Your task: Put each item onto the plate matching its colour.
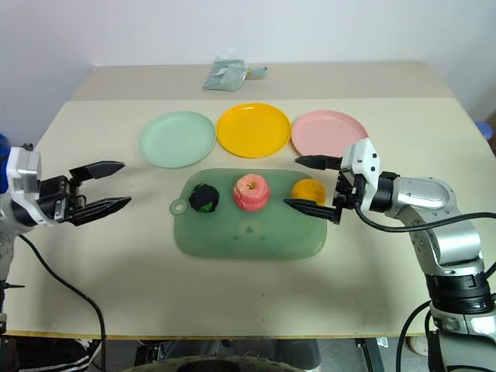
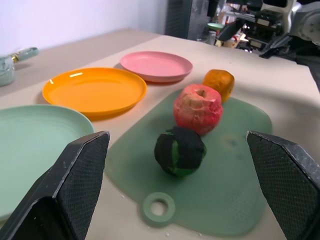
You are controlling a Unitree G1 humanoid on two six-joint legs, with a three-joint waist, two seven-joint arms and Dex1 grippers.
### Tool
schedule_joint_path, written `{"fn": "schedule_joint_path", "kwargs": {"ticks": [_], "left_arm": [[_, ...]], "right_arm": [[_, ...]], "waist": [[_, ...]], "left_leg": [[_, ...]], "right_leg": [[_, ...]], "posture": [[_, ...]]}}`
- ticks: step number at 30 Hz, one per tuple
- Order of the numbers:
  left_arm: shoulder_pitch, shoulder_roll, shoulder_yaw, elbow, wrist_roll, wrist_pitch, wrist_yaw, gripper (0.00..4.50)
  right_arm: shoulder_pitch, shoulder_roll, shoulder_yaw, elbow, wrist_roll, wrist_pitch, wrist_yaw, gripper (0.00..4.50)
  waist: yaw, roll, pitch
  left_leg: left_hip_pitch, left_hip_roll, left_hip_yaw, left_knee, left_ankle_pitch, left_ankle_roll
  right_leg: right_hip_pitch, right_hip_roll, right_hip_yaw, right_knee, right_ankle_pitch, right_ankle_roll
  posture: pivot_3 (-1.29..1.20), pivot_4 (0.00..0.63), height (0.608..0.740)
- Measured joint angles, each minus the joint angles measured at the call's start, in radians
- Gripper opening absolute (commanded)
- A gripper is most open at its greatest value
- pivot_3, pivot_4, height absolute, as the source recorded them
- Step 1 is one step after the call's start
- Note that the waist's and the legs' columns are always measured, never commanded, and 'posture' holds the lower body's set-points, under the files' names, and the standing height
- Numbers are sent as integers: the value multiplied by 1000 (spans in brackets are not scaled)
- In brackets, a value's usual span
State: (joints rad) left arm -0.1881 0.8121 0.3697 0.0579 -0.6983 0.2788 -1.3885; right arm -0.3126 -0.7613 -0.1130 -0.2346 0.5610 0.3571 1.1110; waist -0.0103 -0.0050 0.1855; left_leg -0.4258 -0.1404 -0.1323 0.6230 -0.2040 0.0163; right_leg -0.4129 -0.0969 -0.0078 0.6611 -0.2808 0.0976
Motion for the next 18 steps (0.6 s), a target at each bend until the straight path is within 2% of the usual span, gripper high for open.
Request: {"fn": "schedule_joint_path", "kwargs": {"ticks": [4,7,18], "left_arm": [[7,4,-2,-8,0,6,-3,4500],[-43,-8,-20,0,1,14,-3,4500],[-252,-169,-249,97,125,-61,-2,4500]], "right_arm": [[-16,16,3,2,1,0,-10,4462],[-17,14,1,-3,5,9,-24,4462],[-15,2,-13,-80,34,47,-48,4462]], "waist": [[0,0,0],[7,0,0],[21,0,0]], "left_leg": [[0,0,0,0,0,0],[0,0,0,0,0,0],[0,0,0,1,0,0]], "right_leg": [[0,0,0,0,0,0],[0,0,0,0,0,0],[1,0,0,0,0,0]], "posture": [[0,150,740],[0,150,740],[0,150,740]]}}
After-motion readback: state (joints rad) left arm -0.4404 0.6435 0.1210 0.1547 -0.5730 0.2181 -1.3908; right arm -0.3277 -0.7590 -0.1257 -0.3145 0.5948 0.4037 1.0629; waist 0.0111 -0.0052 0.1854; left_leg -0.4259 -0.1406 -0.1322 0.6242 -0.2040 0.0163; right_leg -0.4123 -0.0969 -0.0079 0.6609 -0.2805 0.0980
